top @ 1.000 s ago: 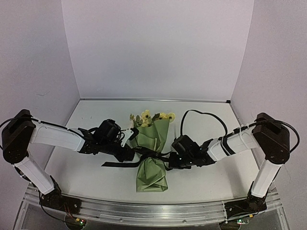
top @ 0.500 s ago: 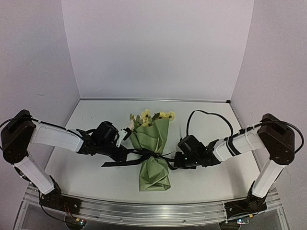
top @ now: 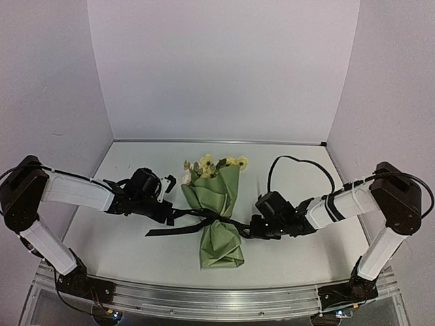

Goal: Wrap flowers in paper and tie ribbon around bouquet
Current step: Flatten the half-tied ribbon on the folded bouquet, then adjust the ribbon on the folded bouquet.

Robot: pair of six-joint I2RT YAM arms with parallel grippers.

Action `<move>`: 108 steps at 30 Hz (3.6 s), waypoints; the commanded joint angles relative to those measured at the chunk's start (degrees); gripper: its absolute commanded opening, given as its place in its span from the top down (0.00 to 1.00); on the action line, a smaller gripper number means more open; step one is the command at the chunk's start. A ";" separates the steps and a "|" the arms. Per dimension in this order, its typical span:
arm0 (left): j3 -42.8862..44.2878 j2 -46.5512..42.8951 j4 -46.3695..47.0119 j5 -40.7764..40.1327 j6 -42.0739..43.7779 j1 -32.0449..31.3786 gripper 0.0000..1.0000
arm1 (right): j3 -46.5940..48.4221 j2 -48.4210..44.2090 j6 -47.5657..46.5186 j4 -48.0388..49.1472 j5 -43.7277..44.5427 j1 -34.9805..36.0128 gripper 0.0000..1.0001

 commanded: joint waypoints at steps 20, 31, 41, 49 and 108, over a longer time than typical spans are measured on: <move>-3.76 -4.26 -0.15 -3.48 -9.22 14.30 1.00 | -5.77 -5.64 -1.34 -7.23 2.10 1.60 1.00; -5.51 -6.89 4.15 6.07 -10.60 18.72 1.00 | -7.72 -6.55 -1.77 -10.52 0.91 2.97 1.00; -4.83 -10.34 5.99 10.93 -7.74 13.27 0.89 | 1.79 -7.92 -8.94 -16.81 -5.84 3.07 0.74; -2.20 -15.24 3.01 3.62 -8.32 12.83 0.38 | 6.75 -15.47 -19.31 -26.57 -9.01 3.06 0.44; 22.47 18.35 -5.56 15.22 5.83 -11.43 1.00 | 21.21 0.78 -16.78 -19.83 -22.46 -3.27 1.00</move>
